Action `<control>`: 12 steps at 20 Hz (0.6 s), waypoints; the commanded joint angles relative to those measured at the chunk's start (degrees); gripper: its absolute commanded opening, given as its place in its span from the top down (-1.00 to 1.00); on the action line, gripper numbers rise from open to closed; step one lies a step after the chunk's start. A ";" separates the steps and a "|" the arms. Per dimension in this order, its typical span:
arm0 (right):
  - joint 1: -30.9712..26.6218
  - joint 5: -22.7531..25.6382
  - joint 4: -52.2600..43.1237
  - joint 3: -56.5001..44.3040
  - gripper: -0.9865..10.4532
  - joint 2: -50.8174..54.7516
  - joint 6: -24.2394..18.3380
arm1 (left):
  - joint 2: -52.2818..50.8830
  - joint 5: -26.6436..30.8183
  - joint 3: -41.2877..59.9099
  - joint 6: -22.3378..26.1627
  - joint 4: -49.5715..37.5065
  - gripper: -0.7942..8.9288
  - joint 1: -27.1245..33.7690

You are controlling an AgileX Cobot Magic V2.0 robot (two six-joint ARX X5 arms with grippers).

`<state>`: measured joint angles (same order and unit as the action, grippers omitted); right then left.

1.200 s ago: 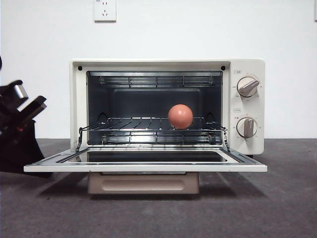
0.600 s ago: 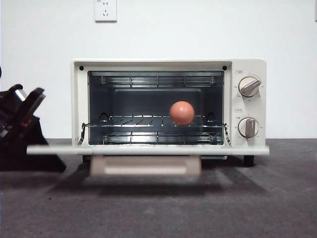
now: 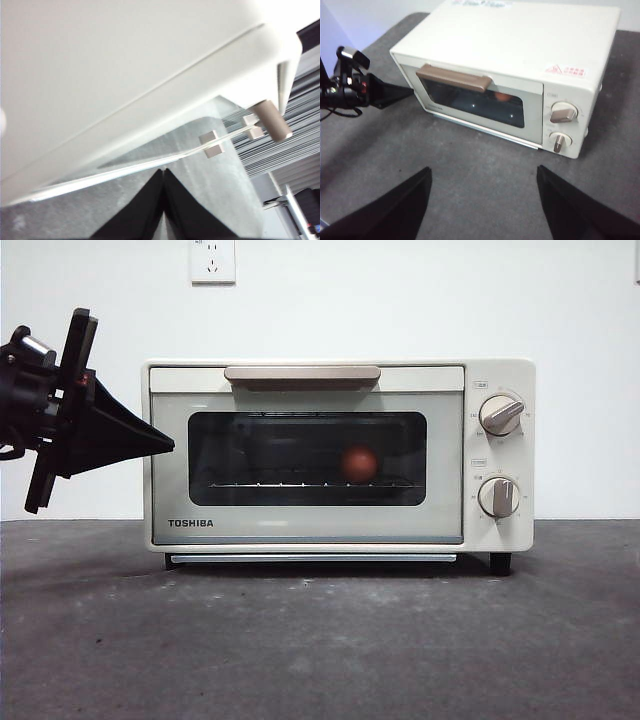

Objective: Eggoven

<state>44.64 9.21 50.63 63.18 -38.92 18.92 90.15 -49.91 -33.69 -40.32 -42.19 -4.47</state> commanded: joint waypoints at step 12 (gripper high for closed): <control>0.66 -1.66 3.89 0.50 0.25 -0.33 0.59 | -25.29 7.13 -0.77 10.58 25.83 0.82 -4.31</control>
<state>44.64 7.90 54.68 63.18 -38.92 18.94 66.74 -43.97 -33.69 -34.76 -19.46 -8.45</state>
